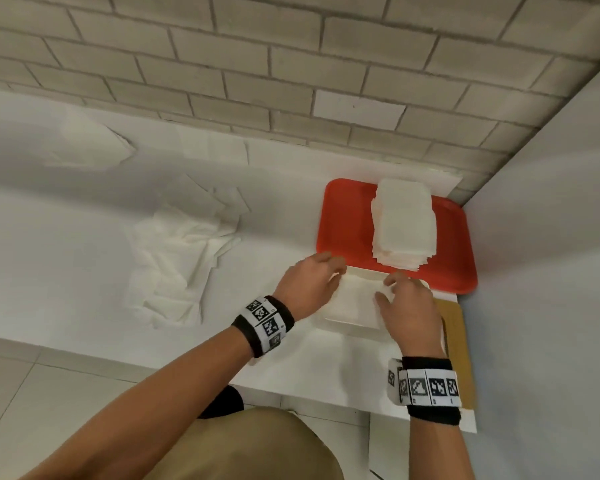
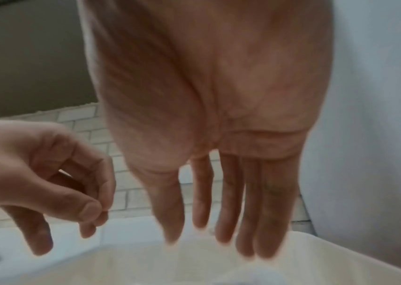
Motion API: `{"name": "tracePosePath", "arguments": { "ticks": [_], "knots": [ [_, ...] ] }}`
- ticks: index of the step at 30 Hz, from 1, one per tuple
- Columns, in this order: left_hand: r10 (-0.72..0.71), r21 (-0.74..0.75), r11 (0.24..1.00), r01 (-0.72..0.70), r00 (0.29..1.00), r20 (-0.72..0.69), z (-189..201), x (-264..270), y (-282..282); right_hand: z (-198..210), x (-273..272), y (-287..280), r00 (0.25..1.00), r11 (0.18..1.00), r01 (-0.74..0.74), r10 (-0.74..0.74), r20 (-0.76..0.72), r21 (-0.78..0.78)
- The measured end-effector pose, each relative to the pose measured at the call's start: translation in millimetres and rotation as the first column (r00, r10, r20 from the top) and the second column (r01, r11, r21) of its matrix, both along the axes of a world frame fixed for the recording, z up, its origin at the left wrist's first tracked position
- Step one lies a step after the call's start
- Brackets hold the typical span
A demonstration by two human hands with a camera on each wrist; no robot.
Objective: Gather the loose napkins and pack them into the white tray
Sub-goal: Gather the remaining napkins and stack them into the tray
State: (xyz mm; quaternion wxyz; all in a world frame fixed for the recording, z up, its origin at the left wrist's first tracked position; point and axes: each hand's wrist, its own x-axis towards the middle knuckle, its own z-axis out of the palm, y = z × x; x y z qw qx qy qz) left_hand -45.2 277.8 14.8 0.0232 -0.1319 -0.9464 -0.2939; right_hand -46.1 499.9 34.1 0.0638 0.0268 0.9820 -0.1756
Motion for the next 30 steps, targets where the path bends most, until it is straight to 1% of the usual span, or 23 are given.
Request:
{"name": "tracePosePath", "arguments": {
  "ticks": [1,2,4,5,6,8,10,11,12,13,15,17,20,23,25,26,28,30],
  "knots": [
    [0.082,0.058,0.995,-0.08,0.996,-0.041,-2,3,-24,6,7,-12,0.997,0.999,0.002,-0.005,-0.077,-0.041],
    [0.169,0.098,0.982,-0.164,0.984,-0.053,-4,7,-51,11,15,-27,0.993,0.996,-0.006,-0.005,-0.117,-0.092],
    [0.355,0.107,0.931,-0.35,0.934,-0.034,-14,12,-112,12,26,-61,0.992,0.982,-0.049,0.025,-0.127,-0.183],
    [0.45,0.074,0.891,-0.448,0.893,-0.003,-21,16,-143,9,30,-80,0.993,0.973,-0.07,0.046,-0.112,-0.221],
    [0.539,0.021,0.841,-0.54,0.841,0.041,-28,20,-170,4,32,-101,0.994,0.965,-0.089,0.068,-0.09,-0.248],
    [0.68,-0.092,0.73,-0.677,0.706,0.198,-41,30,-211,-11,32,-144,0.991,0.948,-0.136,0.127,-0.051,-0.289],
    [0.728,-0.154,0.662,-0.734,0.578,0.369,-51,37,-232,-22,27,-188,0.983,0.93,-0.18,0.185,-0.014,-0.321],
    [0.728,-0.14,0.642,-0.754,0.542,0.419,-56,36,-240,-25,20,-210,0.979,0.922,-0.191,0.202,-0.005,-0.337],
    [0.723,-0.103,0.632,-0.768,0.535,0.437,-61,34,-246,-26,12,-232,0.977,0.913,-0.202,0.212,-0.01,-0.353],
    [0.714,-0.056,0.63,-0.775,0.549,0.436,-66,31,-250,-26,1,-253,0.975,0.906,-0.215,0.222,-0.023,-0.365],
    [0.678,0.046,0.649,-0.76,0.604,0.419,-72,25,-256,-26,-29,-296,0.964,0.894,-0.261,0.259,-0.056,-0.364],
    [0.623,0.14,0.666,-0.732,0.65,0.435,-72,22,-261,-30,-64,-339,0.944,0.883,-0.328,0.322,-0.075,-0.335],
    [0.588,0.204,0.687,-0.698,0.698,0.408,-73,24,-271,-40,-113,-389,0.917,0.885,-0.389,0.398,-0.019,-0.256],
    [0.576,0.171,0.717,-0.676,0.712,0.401,-80,33,-288,-57,-151,-417,0.919,0.899,-0.379,0.393,0.02,-0.22],
    [0.557,0.119,0.759,-0.641,0.732,0.392,-81,42,-300,-69,-166,-427,0.941,0.925,-0.304,0.329,0.081,-0.226],
    [0.544,0.089,0.782,-0.616,0.746,0.385,-80,47,-307,-74,-169,-431,0.946,0.94,-0.267,0.297,0.127,-0.21],
    [0.533,0.036,0.811,-0.583,0.763,0.366,-80,55,-321,-84,-168,-433,0.943,0.961,-0.244,0.266,0.198,-0.127],
    [0.536,-0.031,0.824,-0.566,0.76,0.367,-78,58,-336,-93,-161,-431,0.94,0.973,-0.209,0.227,0.256,-0.095]
  ]
}}
